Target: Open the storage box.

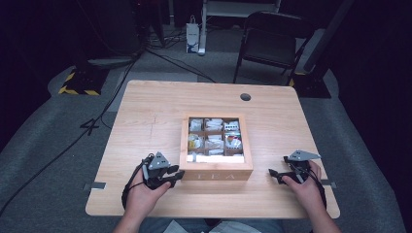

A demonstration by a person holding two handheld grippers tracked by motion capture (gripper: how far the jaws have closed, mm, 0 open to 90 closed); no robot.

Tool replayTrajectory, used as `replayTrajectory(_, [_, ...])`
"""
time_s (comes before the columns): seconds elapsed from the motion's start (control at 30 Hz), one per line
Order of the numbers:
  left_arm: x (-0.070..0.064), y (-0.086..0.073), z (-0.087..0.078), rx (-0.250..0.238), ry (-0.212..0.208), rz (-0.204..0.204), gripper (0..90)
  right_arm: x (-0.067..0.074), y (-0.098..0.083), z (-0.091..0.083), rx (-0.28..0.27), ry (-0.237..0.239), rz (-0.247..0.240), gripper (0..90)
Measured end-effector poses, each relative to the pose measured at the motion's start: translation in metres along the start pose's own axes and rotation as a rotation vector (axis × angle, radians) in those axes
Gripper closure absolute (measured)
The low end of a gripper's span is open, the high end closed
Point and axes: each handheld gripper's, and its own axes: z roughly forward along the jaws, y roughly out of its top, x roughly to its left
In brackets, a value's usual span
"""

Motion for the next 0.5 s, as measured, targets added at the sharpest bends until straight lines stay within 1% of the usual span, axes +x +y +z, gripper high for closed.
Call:
replayTrajectory(0.1, [0.0000,0.0004,-0.0003,0.002,0.003,0.004,66.9,0.0000,0.0000,0.0000,0.000,0.000,0.000,12.2])
replayTrajectory(0.27, [-0.0008,0.0033,-0.0016,0.024,0.007,0.016,68.0,0.0000,0.0000,0.0000,0.000,0.000,0.000,12.2])
replayTrajectory(0.37, [-0.0013,0.0037,-0.0021,0.023,0.011,0.020,68.6,0.0000,0.0000,0.0000,0.000,0.000,0.000,12.3])
replayTrajectory(0.4, [-0.0009,0.0042,-0.0039,0.003,0.002,0.025,69.9,0.0000,0.0000,0.0000,0.000,0.000,0.000,12.3])
replayTrajectory(0.43, [-0.0009,0.0042,-0.0039,0.003,0.002,0.025,71.8,0.0000,0.0000,0.0000,0.000,0.000,0.000,12.3])
replayTrajectory(0.47, [0.0001,0.0052,-0.0057,-0.011,-0.016,0.018,73.0,0.0000,0.0000,0.0000,0.000,0.000,0.000,12.2])
replayTrajectory(0.5, [0.0001,0.0052,-0.0057,-0.011,-0.016,0.018,73.1,0.0000,0.0000,0.0000,0.000,0.000,0.000,12.2])
